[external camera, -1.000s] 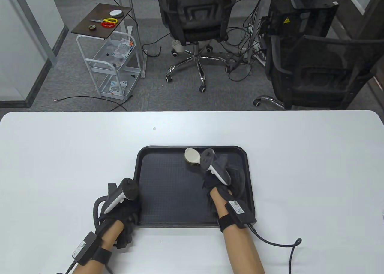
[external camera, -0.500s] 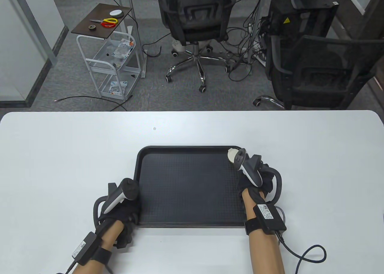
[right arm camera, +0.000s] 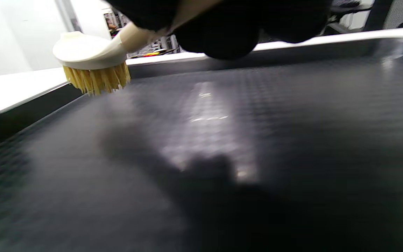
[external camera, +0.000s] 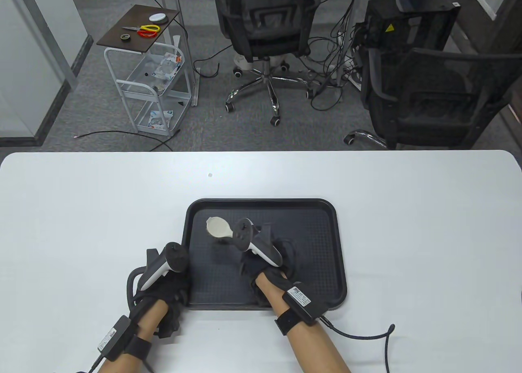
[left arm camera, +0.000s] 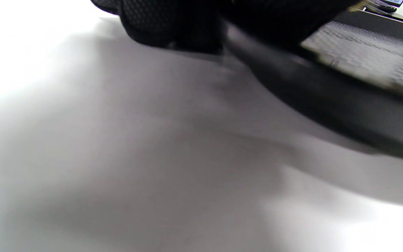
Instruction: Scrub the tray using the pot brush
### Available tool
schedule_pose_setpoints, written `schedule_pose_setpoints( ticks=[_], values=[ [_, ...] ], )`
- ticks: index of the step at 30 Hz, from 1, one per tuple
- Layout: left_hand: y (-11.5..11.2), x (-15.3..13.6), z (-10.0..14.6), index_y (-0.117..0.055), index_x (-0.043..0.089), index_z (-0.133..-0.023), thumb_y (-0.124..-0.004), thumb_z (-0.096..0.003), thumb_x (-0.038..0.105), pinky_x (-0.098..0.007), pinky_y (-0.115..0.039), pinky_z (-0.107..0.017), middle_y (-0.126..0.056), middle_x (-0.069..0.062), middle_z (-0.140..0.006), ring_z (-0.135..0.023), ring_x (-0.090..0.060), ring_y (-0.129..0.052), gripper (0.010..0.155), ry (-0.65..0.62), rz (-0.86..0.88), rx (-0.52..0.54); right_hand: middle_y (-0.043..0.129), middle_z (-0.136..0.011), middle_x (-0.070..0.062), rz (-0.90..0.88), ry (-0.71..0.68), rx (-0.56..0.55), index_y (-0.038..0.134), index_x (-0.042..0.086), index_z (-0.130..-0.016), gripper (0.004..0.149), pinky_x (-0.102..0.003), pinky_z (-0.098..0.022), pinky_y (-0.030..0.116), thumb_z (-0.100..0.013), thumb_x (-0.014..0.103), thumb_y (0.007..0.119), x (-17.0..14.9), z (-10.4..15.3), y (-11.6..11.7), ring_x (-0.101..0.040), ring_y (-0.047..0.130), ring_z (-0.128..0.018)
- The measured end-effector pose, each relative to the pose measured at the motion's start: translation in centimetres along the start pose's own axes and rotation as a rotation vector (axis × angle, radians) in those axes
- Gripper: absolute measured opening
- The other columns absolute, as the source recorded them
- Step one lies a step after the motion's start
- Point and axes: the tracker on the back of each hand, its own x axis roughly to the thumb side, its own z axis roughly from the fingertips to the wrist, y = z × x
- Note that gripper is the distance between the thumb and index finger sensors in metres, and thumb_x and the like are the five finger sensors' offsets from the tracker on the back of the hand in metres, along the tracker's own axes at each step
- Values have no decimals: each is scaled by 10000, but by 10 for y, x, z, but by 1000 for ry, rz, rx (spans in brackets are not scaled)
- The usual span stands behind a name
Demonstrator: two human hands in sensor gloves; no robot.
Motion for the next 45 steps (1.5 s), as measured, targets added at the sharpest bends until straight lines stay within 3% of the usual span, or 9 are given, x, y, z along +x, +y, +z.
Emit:
schedule_pose_setpoints(
  ticks=[5, 9, 13, 23, 30, 34, 37, 45],
  values=[
    [0, 0, 0, -223, 315, -1065, -714, -493, 444, -536, -435, -783, -678, -23, -796, -696, -236, -726, 765, 1, -3, 2, 746, -974, -59, -1, -2, 25, 656, 284, -1012, 538, -462, -548, 784, -486, 277, 771, 16, -6, 15, -237, 876, -746],
    [0, 0, 0, -224, 316, -1065, -715, -492, 443, -538, -435, -782, -679, -24, -795, -695, -236, -726, 765, 0, -1, 2, 762, -957, -69, 22, -3, 6, 676, 285, -999, 528, -459, -523, 801, -480, 279, 771, 1, -5, 14, -236, 892, -723],
    [0, 0, 0, -224, 315, -1065, -714, -493, 443, -536, -435, -783, -679, -23, -796, -696, -236, -726, 764, 1, -2, 2, 778, -947, -80, -1, 63, 3, 700, 279, -987, 521, -474, -510, 807, -473, 264, 782, -37, -2, 7, -249, 903, -711],
    [0, 0, 0, -225, 315, -1065, -715, -492, 443, -537, -436, -782, -679, -23, -796, -696, -236, -727, 766, 2, -4, 1, 787, -939, -94, 44, 363, -28, 722, 275, -976, 518, -493, -511, 800, -464, 246, 797, -172, 14, -31, -269, 901, -709],
    [0, 0, 0, -223, 315, -1066, -715, -493, 443, -537, -435, -782, -679, -24, -797, -697, -236, -726, 766, 2, -3, 1, 780, -946, -100, 84, 510, -30, 722, 263, -981, 519, -500, -519, 784, -469, 239, 799, -215, 21, -48, -279, 891, -713],
    [0, 0, 0, -224, 316, -1065, -714, -492, 443, -536, -435, -783, -679, -24, -796, -696, -236, -727, 765, 2, -3, 2, 762, -959, -92, 99, 492, -25, 713, 255, -988, 520, -501, -536, 755, -476, 240, 800, -204, 22, -57, -282, 867, -731],
    [0, 0, 0, -225, 315, -1065, -715, -493, 441, -537, -436, -782, -680, -24, -795, -696, -236, -728, 764, 2, -4, 2, 764, -953, -99, 68, 378, -69, 705, 252, -992, 526, -497, -526, 761, -474, 244, 796, -177, 25, -58, -281, 871, -720],
    [0, 0, 0, -224, 317, -1065, -713, -493, 444, -536, -435, -783, -679, -23, -796, -696, -235, -726, 764, 1, -4, 3, 747, -968, -76, 40, 57, -61, 680, 268, -1004, 530, -479, -536, 766, -483, 263, 779, -55, 24, -34, -258, 867, -734]
  ],
)
